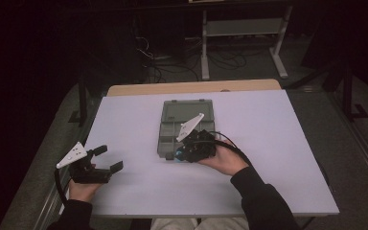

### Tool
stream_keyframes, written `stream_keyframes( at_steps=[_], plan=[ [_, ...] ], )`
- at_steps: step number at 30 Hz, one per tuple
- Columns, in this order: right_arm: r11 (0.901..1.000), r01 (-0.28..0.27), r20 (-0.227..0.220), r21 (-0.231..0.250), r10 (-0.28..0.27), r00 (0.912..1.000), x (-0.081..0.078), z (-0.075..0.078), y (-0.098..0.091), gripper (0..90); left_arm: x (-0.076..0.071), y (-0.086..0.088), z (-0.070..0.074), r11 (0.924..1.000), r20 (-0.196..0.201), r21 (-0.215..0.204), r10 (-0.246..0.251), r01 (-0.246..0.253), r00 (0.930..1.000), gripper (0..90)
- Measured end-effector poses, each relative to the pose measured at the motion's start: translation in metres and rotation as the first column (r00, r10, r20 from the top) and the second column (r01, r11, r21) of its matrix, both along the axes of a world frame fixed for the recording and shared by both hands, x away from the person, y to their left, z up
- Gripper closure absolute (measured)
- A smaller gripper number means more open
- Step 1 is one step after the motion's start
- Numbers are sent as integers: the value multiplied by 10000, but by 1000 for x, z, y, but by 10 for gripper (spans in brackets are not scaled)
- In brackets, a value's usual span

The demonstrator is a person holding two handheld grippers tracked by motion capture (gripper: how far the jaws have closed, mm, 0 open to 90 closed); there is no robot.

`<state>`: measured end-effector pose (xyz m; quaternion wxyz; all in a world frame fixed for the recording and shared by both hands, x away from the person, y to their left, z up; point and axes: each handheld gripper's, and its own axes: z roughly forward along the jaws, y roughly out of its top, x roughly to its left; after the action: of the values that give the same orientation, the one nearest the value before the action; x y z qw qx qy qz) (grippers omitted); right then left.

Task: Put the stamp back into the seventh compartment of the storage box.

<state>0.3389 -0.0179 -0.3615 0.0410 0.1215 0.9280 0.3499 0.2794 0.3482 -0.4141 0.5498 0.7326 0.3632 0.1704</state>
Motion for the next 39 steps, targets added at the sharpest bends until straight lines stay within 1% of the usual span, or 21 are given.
stream_keyframes(
  at_steps=[1, 10, 14, 19, 22, 26, 32, 35, 39],
  plan=[
    [10000, 14, 65, -11, -14, 10000, 1, 1, -1, 715, 0, 0, 0, 10000, -2, 5, -4, 4, 10000, 0],
    [9995, 287, 64, 98, -287, 9996, 13, 7, -7, 715, 0, 0, 0, 10000, -10, 14, -5, 5, 10000, 0],
    [9990, 411, 71, 184, -413, 9991, 16, 8, -11, 715, 0, 0, 0, 10000, -5, -8, 29, -29, 10000, 0],
    [9971, 712, 17, 261, -712, 9975, 22, 8, -18, 715, 0, 0, 0, 10000, 7, 14, 27, -27, 10000, 0],
    [9964, 803, 86, 268, -806, 9967, 25, 9, -21, 715, 0, 0, 0, 10000, 11, -10, 41, -41, 10000, 0],
    [9949, 957, 67, 310, -960, 9954, 28, 9, -24, 715, 0, 0, 0, 10000, 5, -1, 34, -34, 10000, 0],
    [9920, 1244, 34, 219, -1245, 9922, 34, 6, -28, 715, 0, 0, 0, 10000, 15, 5, 43, -43, 10000, 0],
    [9907, 1357, 68, 84, -1358, 9907, 37, 3, -28, 715, 0, 0, 0, 10000, 6, 0, 33, -33, 10000, 0],
    [9881, 1535, -16, -24, -1535, 9881, 41, 0, -29, 715, 0, 0, 0, 10000, 2, 2, 30, -30, 10000, 0]
  ],
)
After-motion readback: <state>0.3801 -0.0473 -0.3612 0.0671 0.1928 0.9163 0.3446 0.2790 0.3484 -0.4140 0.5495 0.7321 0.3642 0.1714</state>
